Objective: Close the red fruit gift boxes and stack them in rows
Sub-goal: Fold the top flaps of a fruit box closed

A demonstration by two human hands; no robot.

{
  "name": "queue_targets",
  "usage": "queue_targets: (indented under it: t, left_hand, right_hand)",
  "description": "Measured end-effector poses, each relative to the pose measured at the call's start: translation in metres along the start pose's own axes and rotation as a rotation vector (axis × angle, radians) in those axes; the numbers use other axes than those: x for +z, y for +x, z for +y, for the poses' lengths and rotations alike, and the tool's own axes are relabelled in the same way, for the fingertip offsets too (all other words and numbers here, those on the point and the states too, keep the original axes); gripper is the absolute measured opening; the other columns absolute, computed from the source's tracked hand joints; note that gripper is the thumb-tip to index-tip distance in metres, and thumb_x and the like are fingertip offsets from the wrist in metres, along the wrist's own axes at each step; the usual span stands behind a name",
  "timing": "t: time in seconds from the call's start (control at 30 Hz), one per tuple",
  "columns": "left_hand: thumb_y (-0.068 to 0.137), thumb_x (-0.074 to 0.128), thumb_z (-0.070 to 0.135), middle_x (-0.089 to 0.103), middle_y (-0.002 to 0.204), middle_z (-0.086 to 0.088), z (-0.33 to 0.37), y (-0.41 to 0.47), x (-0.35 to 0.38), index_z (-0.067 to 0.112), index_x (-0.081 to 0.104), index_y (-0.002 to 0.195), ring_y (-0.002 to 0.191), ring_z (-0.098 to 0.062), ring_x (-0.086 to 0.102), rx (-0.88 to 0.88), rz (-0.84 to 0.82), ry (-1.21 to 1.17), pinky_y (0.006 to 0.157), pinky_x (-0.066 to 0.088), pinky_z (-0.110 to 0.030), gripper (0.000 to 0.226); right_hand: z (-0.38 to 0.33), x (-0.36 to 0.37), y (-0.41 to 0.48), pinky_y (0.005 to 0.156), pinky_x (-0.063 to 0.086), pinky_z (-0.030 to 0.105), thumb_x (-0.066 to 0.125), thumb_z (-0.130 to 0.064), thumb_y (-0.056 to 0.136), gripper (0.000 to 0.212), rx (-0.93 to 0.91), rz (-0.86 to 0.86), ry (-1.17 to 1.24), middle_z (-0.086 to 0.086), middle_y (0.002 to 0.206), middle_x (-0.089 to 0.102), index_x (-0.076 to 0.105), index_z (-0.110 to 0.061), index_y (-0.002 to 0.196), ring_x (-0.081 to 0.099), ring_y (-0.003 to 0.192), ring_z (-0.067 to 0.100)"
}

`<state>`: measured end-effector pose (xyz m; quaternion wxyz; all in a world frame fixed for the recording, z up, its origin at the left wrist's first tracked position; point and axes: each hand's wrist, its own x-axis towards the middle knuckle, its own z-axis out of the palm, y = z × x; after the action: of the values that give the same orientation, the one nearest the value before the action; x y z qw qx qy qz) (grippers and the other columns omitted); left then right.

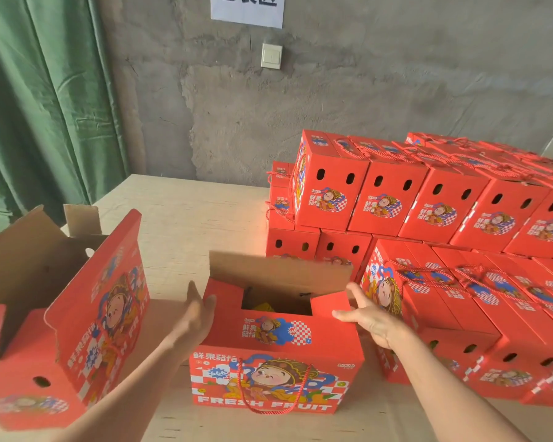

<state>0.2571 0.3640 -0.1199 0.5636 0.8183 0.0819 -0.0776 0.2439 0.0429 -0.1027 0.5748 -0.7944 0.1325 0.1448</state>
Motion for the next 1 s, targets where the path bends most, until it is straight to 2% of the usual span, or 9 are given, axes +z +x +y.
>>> queue_targets:
  t: [0.2, 0.4, 0.47, 0.57, 0.7, 0.73, 0.8, 0.87, 1.0]
  left_hand:
    - [0.08, 0.066, 0.042, 0.004, 0.158, -0.01, 0.005, -0.017, 0.006, 0.018, -0.014, 0.149, 0.142, -0.028, 0.02, 0.44, 0.225, 0.248, 0.102, 0.038, -0.044, 0.108]
    - [0.072, 0.052, 0.064, 0.029, 0.151, -0.006, 0.001, -0.019, 0.004, 0.016, 0.042, 0.137, 0.134, -0.026, 0.036, 0.492, 0.224, 0.378, 0.101, 0.04, -0.046, 0.081]
    - [0.073, 0.048, 0.064, 0.04, 0.143, -0.009, 0.001, -0.02, 0.005, 0.012, 0.05, 0.128, 0.129, -0.023, 0.04, 0.498, 0.25, 0.376, 0.097, 0.041, -0.037, 0.076]
    - [0.075, 0.049, 0.059, 0.051, 0.124, -0.007, 0.004, -0.019, 0.007, 0.013, 0.057, 0.115, 0.112, -0.015, 0.046, 0.551, 0.298, 0.364, 0.082, 0.038, -0.025, 0.062]
    - [0.073, 0.05, 0.062, 0.049, 0.125, -0.007, 0.003, -0.016, 0.007, 0.016, 0.056, 0.11, 0.114, -0.022, 0.049, 0.553, 0.27, 0.403, 0.083, 0.043, -0.032, 0.059]
    - [0.074, 0.05, 0.065, 0.045, 0.133, -0.007, 0.001, -0.013, 0.007, 0.018, 0.055, 0.11, 0.121, -0.027, 0.046, 0.529, 0.257, 0.467, 0.094, 0.042, -0.042, 0.059]
    - [0.077, 0.049, 0.068, 0.029, 0.151, -0.004, 0.001, -0.005, 0.005, 0.022, 0.052, 0.109, 0.139, -0.029, 0.026, 0.483, 0.223, 0.682, 0.114, 0.01, -0.056, 0.056]
    - [0.078, 0.045, 0.072, 0.022, 0.155, 0.0, 0.008, 0.006, 0.0, 0.025, 0.047, 0.107, 0.146, -0.024, 0.005, 0.482, 0.156, 0.9, 0.111, -0.011, -0.056, 0.055]
    - [0.068, 0.039, 0.082, 0.05, 0.12, 0.005, 0.035, 0.024, -0.013, 0.026, 0.038, 0.105, 0.128, -0.019, 0.042, 0.431, -0.125, 1.057, 0.115, -0.004, -0.056, 0.067]
  right_hand:
    - [0.012, 0.005, -0.017, 0.103, 0.039, 0.038, 0.069, -0.026, 0.084, 0.047, -0.289, 0.137, -0.164, -0.007, 0.133, 0.045, 0.045, -0.053, 0.113, 0.044, 0.124, 0.017]
    - [0.016, 0.0, -0.029, 0.106, 0.026, 0.028, 0.074, -0.038, 0.076, 0.062, -0.382, 0.106, -0.353, -0.02, 0.144, 0.029, 0.039, -0.037, 0.128, 0.027, 0.132, 0.004]
    - [0.011, -0.006, -0.033, 0.111, 0.023, 0.033, 0.073, -0.054, 0.066, 0.075, -0.326, 0.012, -0.427, -0.02, 0.146, 0.02, 0.035, -0.04, 0.129, 0.022, 0.133, 0.004]
    - [-0.01, -0.008, -0.033, 0.116, 0.018, 0.04, 0.055, -0.068, 0.069, 0.064, -0.308, -0.027, -0.47, -0.013, 0.155, 0.015, 0.042, -0.041, 0.125, 0.018, 0.141, 0.01]
    - [-0.023, 0.008, -0.02, 0.116, 0.012, 0.037, 0.036, -0.066, 0.088, 0.055, -0.384, 0.001, -0.839, -0.009, 0.158, 0.015, 0.031, -0.049, 0.14, 0.01, 0.145, 0.011]
    - [-0.02, 0.012, -0.018, 0.115, 0.012, 0.038, 0.035, -0.064, 0.091, 0.053, -0.38, -0.007, -0.921, -0.008, 0.158, 0.015, 0.027, -0.051, 0.141, 0.01, 0.145, 0.013]
    - [-0.015, 0.017, -0.016, 0.113, 0.017, 0.039, 0.033, -0.064, 0.091, 0.051, -0.369, 0.004, -0.975, -0.009, 0.157, 0.017, 0.024, -0.054, 0.141, 0.013, 0.144, 0.015]
    - [-0.014, 0.016, -0.016, 0.111, 0.02, 0.038, 0.028, -0.069, 0.087, 0.057, -0.385, 0.025, -1.003, -0.009, 0.155, 0.022, 0.023, -0.053, 0.141, 0.019, 0.142, 0.016]
    - [-0.014, 0.016, -0.014, 0.11, 0.024, 0.038, 0.018, -0.074, 0.079, 0.069, -0.439, 0.05, -1.08, -0.005, 0.153, 0.028, 0.022, -0.049, 0.144, 0.026, 0.14, 0.018]
